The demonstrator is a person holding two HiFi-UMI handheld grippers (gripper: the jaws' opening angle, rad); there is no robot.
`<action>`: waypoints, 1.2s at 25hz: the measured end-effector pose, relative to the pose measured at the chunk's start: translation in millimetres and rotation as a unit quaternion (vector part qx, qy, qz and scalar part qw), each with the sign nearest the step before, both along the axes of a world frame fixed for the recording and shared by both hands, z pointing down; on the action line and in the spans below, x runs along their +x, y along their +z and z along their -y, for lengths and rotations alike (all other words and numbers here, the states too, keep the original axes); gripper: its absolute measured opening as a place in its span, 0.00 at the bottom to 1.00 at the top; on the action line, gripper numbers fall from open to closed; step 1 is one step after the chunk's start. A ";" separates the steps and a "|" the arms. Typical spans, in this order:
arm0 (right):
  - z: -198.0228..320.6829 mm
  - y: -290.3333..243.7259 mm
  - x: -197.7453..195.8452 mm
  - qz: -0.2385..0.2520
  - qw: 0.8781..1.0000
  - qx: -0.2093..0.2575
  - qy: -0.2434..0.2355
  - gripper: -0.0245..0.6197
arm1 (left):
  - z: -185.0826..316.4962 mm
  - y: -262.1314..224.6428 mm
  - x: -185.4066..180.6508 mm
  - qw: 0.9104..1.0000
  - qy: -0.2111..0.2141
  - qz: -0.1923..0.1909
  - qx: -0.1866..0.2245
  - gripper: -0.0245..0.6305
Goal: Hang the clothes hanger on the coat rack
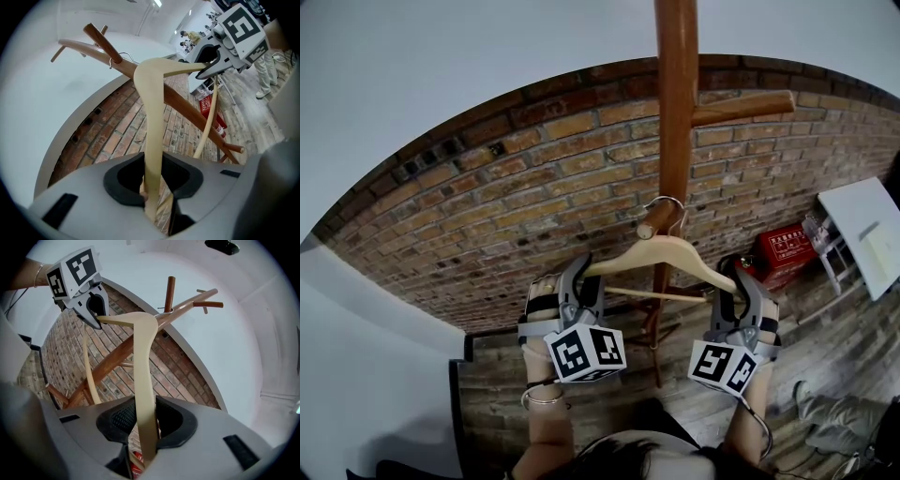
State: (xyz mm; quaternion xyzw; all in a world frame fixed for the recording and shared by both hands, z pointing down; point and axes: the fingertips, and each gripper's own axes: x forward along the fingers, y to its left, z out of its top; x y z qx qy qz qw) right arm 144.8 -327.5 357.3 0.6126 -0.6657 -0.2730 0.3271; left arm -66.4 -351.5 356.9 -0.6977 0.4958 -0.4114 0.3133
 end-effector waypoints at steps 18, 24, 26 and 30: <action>-21.7 1.5 4.7 -0.009 1.000 -0.002 0.015 0.24 | -34.4 -11.4 -8.0 1.000 0.001 -0.005 0.018 0.24; -34.9 0.1 2.7 -0.012 1.000 0.003 0.020 0.24 | -47.6 -13.2 -13.4 1.000 0.004 -0.002 0.027 0.25; -39.9 0.3 2.8 -0.013 1.000 0.004 0.021 0.24 | -52.8 -14.0 -13.8 1.000 0.005 -0.005 0.030 0.24; -51.3 -0.3 3.4 -0.014 1.000 0.004 0.024 0.24 | -63.0 -16.1 -12.1 0.999 0.010 -0.009 0.035 0.25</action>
